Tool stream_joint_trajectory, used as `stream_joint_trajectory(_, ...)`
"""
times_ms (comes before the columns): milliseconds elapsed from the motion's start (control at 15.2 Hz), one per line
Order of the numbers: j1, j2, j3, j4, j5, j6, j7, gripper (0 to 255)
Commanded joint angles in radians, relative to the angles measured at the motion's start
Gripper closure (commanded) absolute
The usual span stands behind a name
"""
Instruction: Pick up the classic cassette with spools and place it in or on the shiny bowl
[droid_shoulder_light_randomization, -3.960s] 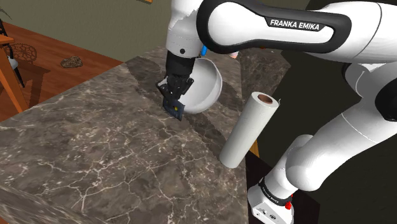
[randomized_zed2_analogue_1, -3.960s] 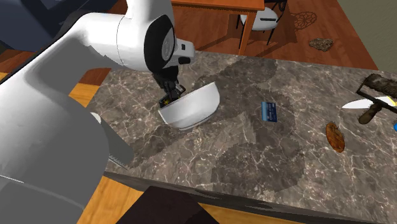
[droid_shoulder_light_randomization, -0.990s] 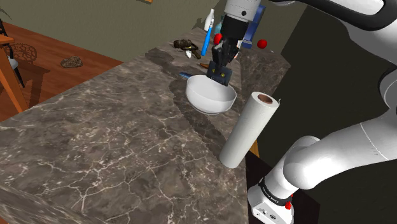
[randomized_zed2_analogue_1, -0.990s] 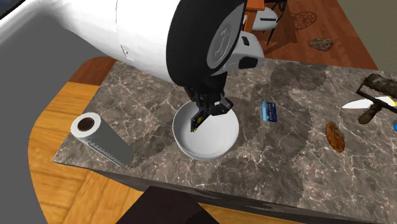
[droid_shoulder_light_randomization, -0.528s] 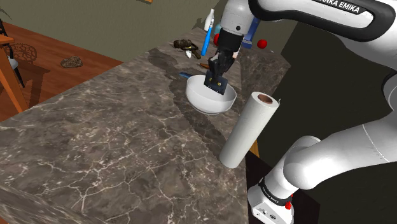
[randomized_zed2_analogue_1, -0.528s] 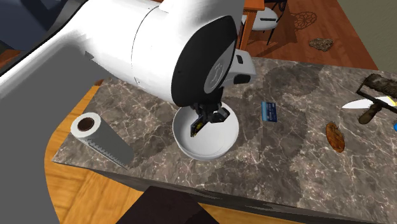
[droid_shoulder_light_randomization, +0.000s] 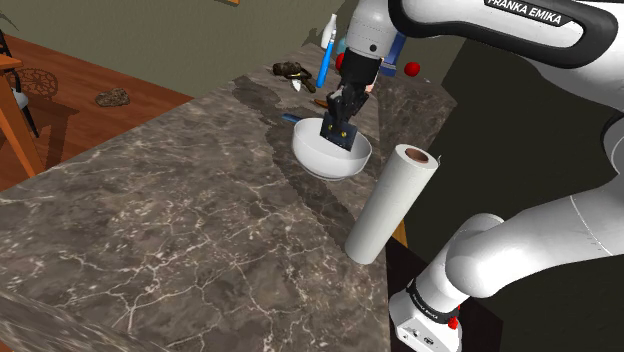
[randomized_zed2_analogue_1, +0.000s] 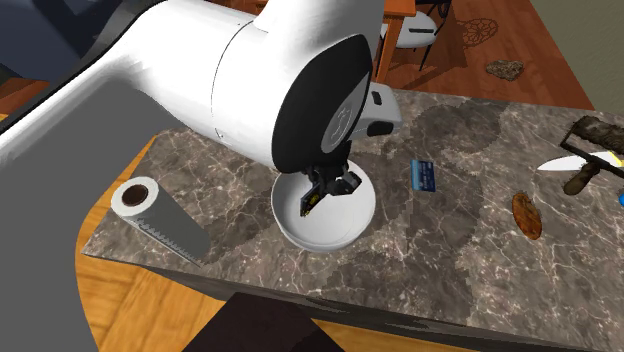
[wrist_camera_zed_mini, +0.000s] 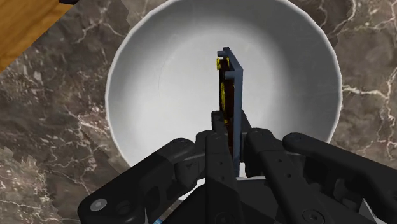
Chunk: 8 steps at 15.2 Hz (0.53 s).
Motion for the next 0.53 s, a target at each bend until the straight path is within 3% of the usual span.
stream_joint_trajectory(0,0.000,0.000,0.000,0.000,0.000,0.000,0.000,0)
stream_joint_trajectory(330,0.000,0.000,0.000,0.000,0.000,0.000,0.000,0)
stream_joint_trajectory(462,-0.003,0.020,-0.002,0.085,-0.005,-0.066,0.004,0)
